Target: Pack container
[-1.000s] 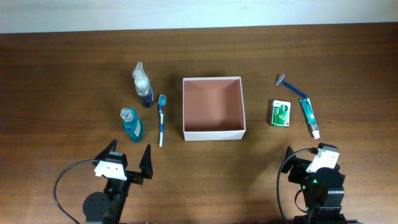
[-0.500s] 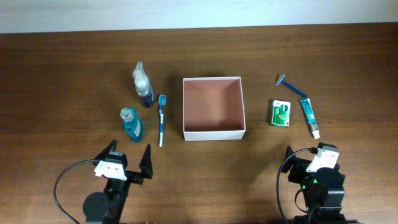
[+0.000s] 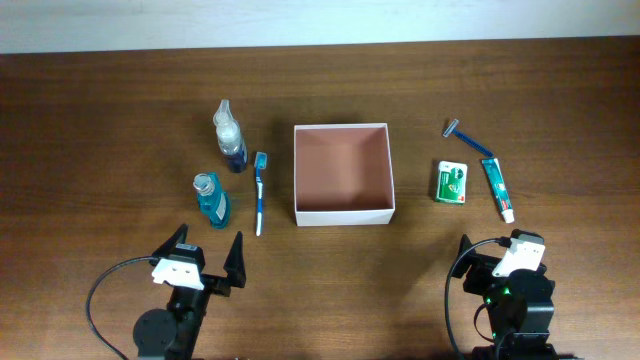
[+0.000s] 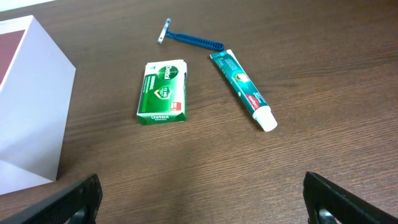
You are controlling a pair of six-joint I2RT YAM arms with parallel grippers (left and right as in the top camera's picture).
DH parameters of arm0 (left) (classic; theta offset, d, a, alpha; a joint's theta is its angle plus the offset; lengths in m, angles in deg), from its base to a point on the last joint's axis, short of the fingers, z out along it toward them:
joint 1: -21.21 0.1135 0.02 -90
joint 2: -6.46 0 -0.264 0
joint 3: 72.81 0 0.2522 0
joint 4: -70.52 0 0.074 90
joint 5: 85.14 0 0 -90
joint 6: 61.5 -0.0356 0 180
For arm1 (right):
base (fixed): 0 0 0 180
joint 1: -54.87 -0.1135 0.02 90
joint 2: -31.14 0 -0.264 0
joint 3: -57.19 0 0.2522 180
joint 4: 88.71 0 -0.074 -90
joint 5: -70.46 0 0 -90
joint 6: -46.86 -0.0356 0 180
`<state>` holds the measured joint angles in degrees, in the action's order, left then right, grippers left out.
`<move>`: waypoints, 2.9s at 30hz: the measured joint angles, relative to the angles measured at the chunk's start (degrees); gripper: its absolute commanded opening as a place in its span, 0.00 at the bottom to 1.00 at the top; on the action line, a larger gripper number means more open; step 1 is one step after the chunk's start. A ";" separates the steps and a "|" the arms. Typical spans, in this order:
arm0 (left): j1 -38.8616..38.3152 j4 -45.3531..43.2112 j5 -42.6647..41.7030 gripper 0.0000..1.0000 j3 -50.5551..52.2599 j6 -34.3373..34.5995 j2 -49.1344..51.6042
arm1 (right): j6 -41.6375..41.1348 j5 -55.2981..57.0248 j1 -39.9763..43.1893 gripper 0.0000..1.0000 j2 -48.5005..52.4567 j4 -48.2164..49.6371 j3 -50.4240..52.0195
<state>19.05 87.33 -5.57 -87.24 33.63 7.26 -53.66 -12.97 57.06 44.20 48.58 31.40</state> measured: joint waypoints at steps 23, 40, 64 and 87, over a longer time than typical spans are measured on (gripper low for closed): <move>0.00 38.49 -2.67 1.00 -47.78 -3.19 19.34 | -0.02 0.02 0.00 0.99 -0.11 -0.20 0.07; 0.00 69.37 -0.90 0.99 -80.19 -4.94 70.58 | -0.02 0.02 0.00 0.99 -0.15 -0.17 0.07; -0.15 64.61 10.34 0.99 -81.11 -2.36 89.31 | 0.00 0.02 0.00 0.99 -0.15 -0.17 0.07; -0.15 64.41 10.49 0.99 -81.09 -2.56 96.63 | -0.02 0.02 0.00 0.99 -0.15 -0.17 0.07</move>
<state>18.90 151.74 4.92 -168.33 31.07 103.89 -53.68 -12.95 57.06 44.05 48.41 31.47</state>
